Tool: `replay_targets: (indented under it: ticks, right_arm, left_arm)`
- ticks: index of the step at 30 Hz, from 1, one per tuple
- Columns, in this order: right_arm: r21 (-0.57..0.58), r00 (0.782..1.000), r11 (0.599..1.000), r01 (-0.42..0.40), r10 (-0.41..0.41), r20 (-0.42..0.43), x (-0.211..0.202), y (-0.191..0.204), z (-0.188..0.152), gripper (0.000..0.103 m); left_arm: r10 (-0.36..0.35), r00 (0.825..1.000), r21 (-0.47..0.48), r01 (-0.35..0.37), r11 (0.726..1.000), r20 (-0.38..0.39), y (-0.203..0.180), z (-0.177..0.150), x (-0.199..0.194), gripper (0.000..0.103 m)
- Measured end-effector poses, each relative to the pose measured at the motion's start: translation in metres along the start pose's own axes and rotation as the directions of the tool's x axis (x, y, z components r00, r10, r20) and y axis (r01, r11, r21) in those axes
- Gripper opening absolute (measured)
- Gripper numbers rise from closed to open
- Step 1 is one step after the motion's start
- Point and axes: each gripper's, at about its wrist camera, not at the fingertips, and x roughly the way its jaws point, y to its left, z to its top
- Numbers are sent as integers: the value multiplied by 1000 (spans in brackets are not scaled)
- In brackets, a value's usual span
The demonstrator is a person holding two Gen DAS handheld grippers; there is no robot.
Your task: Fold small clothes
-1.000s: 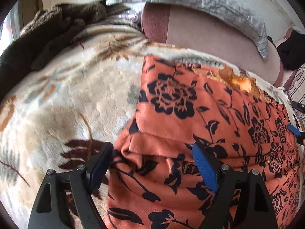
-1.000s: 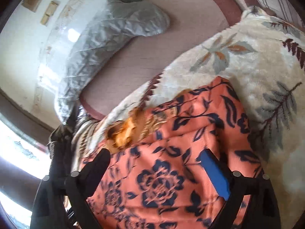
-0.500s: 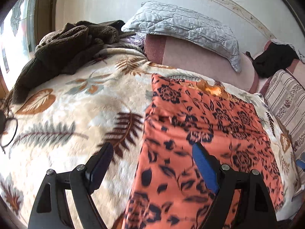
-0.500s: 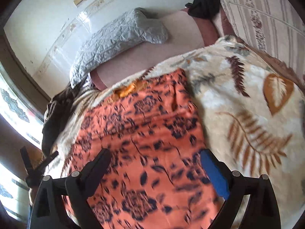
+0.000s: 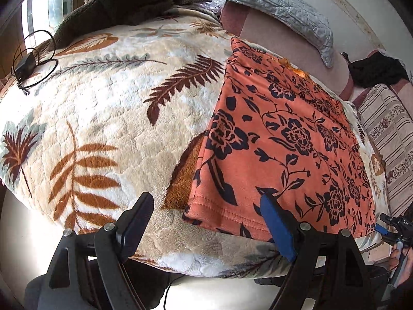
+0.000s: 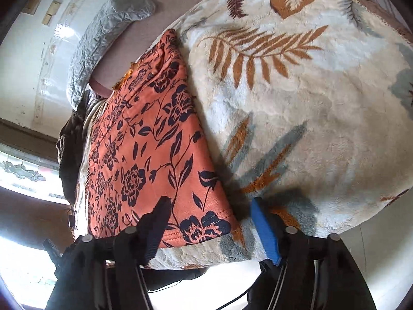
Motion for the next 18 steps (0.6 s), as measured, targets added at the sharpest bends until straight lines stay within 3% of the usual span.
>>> replay_targets:
  ticks: [5, 6, 8, 11, 13, 14, 15, 18]
  right_arm:
    - [-39, 1000, 999, -13, 12, -29, 14, 6, 4, 51]
    - [-45, 999, 999, -18, 16, -45, 18, 7, 3, 38]
    - [-61, 997, 998, -23, 18, -78, 26, 10, 3, 33]
    - [-72, 994, 997, -38, 30, -108, 32, 11, 3, 33]
    - [-69, 992, 996, -49, 41, -116, 33, 9, 3, 34]
    - [-70, 992, 996, -53, 45, -117, 33, 9, 3, 34]
    - [-73, 992, 996, -58, 49, -120, 34, 8, 3, 34]
    - [-64, 990, 996, -69, 60, -129, 35, 6, 5, 34]
  left_arm:
    - [-26, 1000, -12, 26, 1000, 12, -2, -3, -5, 84]
    - [-19, 1000, -9, 19, 1000, 7, -2, -4, -4, 83]
    - [-14, 1000, -16, 14, 1000, -9, -1, -6, 2, 79]
    - [15, 998, -33, -17, 999, -54, 1, -7, 17, 58]
    - [33, 999, -25, -34, 999, -33, 1, -7, 17, 54]
    - [38, 999, -21, -39, 999, -33, 1, -7, 17, 47]
    - [51, 998, -15, -51, 999, -33, 1, -6, 16, 33]
    - [28, 999, 8, -27, 1000, -40, -1, -3, 13, 12]
